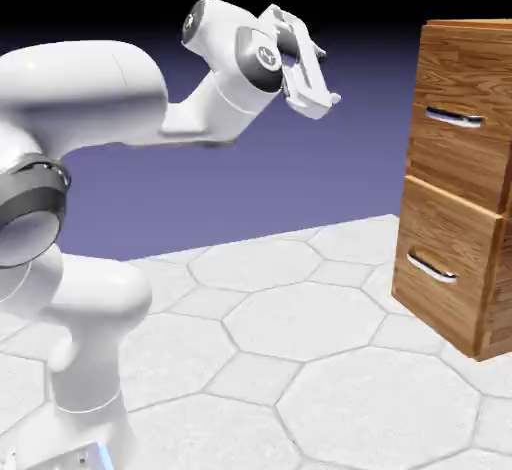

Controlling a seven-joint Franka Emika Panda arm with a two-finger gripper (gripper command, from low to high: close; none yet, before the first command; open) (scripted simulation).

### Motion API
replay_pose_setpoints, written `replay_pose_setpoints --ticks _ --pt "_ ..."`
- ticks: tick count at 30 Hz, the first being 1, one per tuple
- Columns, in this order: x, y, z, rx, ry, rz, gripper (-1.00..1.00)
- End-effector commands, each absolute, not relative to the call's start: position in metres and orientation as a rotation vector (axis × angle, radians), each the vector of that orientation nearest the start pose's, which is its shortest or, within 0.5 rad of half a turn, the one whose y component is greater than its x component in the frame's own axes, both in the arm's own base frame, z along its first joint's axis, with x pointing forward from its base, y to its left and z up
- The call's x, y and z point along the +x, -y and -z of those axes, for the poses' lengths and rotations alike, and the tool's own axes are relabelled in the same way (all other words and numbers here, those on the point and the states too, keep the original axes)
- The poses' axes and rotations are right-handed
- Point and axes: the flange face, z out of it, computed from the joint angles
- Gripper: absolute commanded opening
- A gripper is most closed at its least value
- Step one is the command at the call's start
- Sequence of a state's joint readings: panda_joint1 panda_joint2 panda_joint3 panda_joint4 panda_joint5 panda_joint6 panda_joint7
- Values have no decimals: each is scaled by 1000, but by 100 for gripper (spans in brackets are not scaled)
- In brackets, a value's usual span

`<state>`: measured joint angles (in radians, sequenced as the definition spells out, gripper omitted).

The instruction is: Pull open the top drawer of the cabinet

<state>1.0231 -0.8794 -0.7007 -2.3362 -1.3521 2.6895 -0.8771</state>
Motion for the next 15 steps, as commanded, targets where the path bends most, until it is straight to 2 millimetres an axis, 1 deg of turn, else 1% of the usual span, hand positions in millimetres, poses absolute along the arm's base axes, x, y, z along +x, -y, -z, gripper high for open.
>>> replay_pose_setpoints --ticks 1,8,15 --pt "398 -49 -669 1069 -1699 -1007 100" --pt "428 -34 -671 667 -1738 -745 100" --pt "470 -25 -658 316 -1725 -441 100"
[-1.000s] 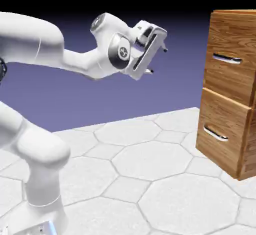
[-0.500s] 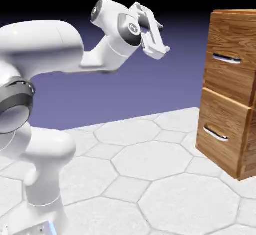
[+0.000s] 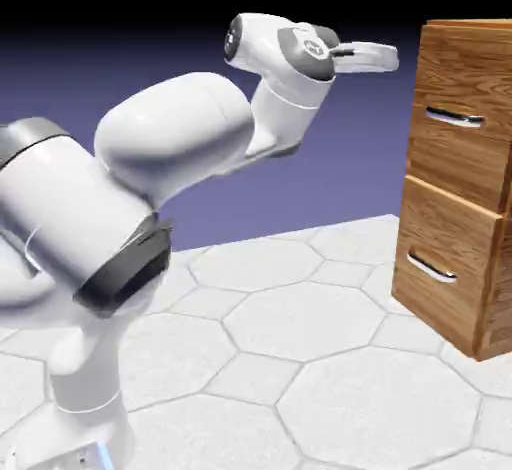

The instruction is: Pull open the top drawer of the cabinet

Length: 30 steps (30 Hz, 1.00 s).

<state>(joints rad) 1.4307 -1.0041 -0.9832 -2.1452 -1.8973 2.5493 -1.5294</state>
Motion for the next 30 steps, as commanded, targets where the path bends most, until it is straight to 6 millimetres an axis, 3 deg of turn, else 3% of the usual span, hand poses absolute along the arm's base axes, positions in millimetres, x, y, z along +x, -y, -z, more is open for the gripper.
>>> replay_pose_setpoints --ticks 1,11,21,22,28,29,30 --pt "477 -25 -655 268 -1720 -395 100" --pt "551 -35 -606 -182 -1639 95 100" --pt "621 -78 -532 -614 -1482 613 100" --pt "621 -78 -532 -615 -1482 613 100" --pt "671 -78 -532 -615 -1482 613 100" --pt "671 -78 -532 -615 -1482 613 -100" --pt "671 -78 -532 -615 -1482 613 -100"
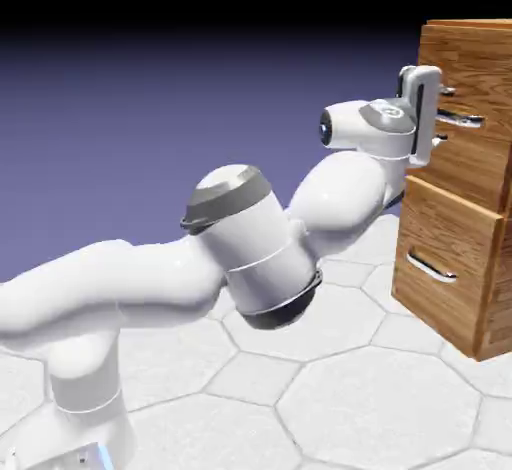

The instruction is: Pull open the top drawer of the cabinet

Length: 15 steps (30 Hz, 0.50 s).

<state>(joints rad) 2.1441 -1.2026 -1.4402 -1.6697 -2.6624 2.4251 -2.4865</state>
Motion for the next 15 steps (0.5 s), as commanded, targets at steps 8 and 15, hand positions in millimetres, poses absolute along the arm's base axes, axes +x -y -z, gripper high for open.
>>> replay_pose_setpoints --ticks 8,15 --pt "601 -78 -532 -614 -1481 613 -100" --pt "529 -78 -532 -615 -1482 613 -100"
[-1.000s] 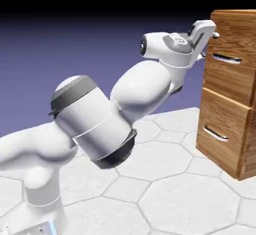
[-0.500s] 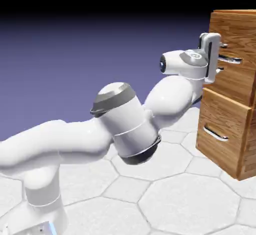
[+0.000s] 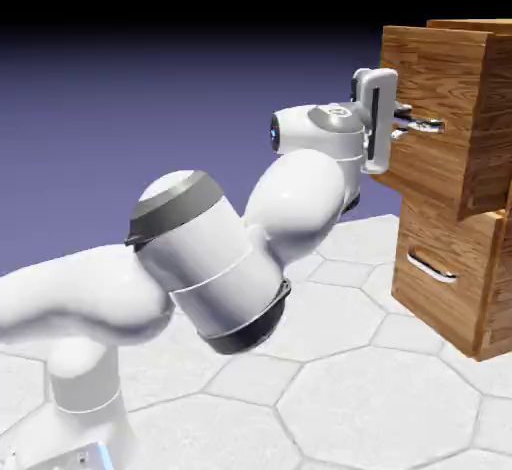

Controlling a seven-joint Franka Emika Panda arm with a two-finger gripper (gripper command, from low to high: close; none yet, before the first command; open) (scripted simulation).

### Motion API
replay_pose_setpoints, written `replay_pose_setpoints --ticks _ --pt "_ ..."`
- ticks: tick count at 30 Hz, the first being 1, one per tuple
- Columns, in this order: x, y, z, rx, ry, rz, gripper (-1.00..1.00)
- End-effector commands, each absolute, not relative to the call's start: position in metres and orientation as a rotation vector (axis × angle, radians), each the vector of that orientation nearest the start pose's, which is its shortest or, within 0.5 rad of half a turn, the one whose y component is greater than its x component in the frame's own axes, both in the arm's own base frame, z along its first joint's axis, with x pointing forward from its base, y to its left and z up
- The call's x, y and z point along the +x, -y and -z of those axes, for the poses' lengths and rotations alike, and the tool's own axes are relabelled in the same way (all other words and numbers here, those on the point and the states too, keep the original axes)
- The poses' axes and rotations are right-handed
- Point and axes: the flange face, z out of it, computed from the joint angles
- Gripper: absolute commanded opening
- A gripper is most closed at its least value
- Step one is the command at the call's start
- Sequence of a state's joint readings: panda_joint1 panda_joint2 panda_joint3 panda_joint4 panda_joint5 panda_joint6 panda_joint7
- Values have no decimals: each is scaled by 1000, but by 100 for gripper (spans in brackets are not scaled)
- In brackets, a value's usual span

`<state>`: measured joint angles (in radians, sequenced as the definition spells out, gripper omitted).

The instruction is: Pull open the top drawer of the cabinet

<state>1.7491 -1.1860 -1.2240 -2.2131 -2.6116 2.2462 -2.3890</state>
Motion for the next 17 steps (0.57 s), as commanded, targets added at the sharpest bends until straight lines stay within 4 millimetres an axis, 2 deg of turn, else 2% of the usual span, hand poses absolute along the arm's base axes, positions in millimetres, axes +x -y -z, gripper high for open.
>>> replay_pose_setpoints --ticks 1,13,14,15,17 --pt "518 -78 -532 -615 -1482 613 -100" --pt "372 -78 -532 -615 -1482 613 -100" --pt "372 -78 -532 -615 -1482 613 100" --pt "372 -78 -532 -615 -1482 613 100" --pt "344 -77 -533 -614 -1482 610 100"
